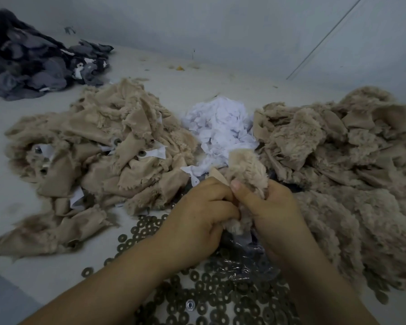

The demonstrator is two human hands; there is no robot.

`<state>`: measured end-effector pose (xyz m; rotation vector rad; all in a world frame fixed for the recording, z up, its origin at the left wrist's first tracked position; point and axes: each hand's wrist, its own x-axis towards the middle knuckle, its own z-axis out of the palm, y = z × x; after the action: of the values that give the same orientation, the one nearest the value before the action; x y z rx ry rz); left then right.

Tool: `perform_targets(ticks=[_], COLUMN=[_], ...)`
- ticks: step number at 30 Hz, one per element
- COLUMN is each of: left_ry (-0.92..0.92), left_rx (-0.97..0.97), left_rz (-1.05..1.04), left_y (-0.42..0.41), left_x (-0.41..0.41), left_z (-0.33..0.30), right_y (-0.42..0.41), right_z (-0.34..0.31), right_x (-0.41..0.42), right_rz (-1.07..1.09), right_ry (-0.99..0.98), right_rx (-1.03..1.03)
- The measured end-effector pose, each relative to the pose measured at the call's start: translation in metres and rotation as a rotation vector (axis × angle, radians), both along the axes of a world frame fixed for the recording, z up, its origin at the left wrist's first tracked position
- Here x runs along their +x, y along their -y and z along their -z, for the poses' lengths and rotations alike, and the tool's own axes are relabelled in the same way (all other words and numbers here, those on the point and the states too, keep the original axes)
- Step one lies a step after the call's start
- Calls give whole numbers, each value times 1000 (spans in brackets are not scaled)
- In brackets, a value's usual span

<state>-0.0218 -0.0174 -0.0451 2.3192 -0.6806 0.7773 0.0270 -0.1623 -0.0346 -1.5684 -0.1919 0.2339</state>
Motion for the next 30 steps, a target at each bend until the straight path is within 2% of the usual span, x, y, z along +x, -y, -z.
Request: perform_targets(ticks=[4, 9, 10, 13, 15, 17, 22, 25, 27, 30], left_ry=[-93, -459, -501, -613, -684, -654, -509, -277, -175, -242], left_rx=[-202, -783, -848, -881, -1002, -1091, -875, -561, -437, -363], left_rz=[-2, -331, -342, -312, -282, -274, -493, -624, -560, -472], left_y=[-9, -16, -18, -22, -24, -25, -29, -25, -19, -8], left_x=[-6, -5, -3, -2, 1, -1, 0, -3, -5, -7], left_z=[1, 0, 1, -1, 2, 2, 10, 5, 1, -1], right_y=[1, -5, -6, -11, -12, -11, -10, -12, -14, -16], right_z=[0, -9, -9, -10, -11, -11, -9, -8, -7, -4], right_x=[3, -3, -5, -11, -13, -11, -9, -11, -13, -15], right_rz=[69, 9, -19, -81, -83, -71, -84, -101, -138, -176], right_ry=[-150, -517, -563, -639, -649, -619, -595, -583, -576, -576], right_rx=[171, 483, 501, 490, 478, 469, 459, 472, 488, 515])
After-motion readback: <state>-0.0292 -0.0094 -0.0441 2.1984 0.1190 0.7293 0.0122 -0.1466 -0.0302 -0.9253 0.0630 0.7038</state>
